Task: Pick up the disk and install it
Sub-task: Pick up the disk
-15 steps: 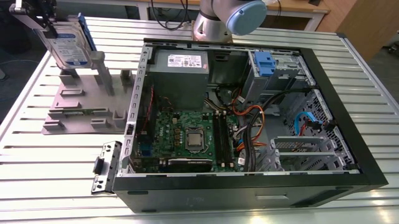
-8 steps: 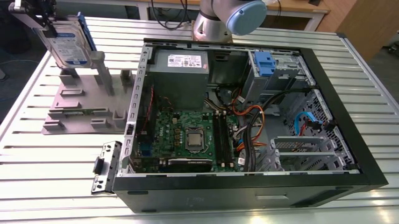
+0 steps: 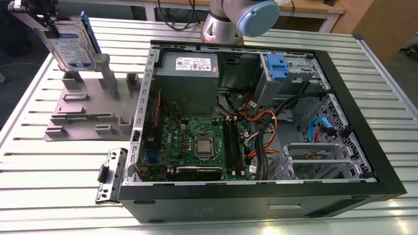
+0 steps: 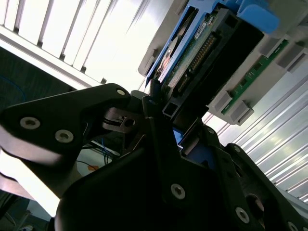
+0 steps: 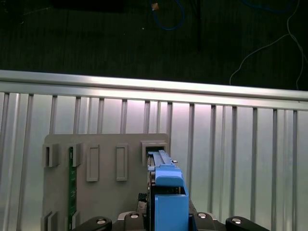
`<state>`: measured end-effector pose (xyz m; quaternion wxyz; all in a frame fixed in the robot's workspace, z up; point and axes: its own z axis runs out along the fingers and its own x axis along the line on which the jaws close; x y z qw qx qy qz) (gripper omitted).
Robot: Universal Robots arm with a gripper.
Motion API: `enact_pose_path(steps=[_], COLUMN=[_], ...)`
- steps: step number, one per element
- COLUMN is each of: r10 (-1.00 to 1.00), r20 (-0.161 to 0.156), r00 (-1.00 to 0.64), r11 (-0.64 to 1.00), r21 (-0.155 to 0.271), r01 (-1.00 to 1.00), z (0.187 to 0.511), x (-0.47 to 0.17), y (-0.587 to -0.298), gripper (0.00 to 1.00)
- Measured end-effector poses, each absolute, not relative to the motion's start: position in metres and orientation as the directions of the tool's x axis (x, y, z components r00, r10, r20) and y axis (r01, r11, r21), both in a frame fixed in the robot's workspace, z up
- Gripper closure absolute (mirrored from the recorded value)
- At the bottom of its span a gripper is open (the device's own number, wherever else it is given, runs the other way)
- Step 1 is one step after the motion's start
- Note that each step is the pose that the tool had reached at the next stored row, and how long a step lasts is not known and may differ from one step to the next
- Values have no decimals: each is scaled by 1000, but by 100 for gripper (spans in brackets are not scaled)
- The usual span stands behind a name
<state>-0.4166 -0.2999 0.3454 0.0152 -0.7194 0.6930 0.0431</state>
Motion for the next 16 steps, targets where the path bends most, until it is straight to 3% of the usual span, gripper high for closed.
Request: enact_pose_path(steps=[16], r10=[-996], r20=[-83], r00=[36], r11=[-39], r21=[38], r01=[-999], z=[350], x=[-417], y=[-300], gripper=[64])
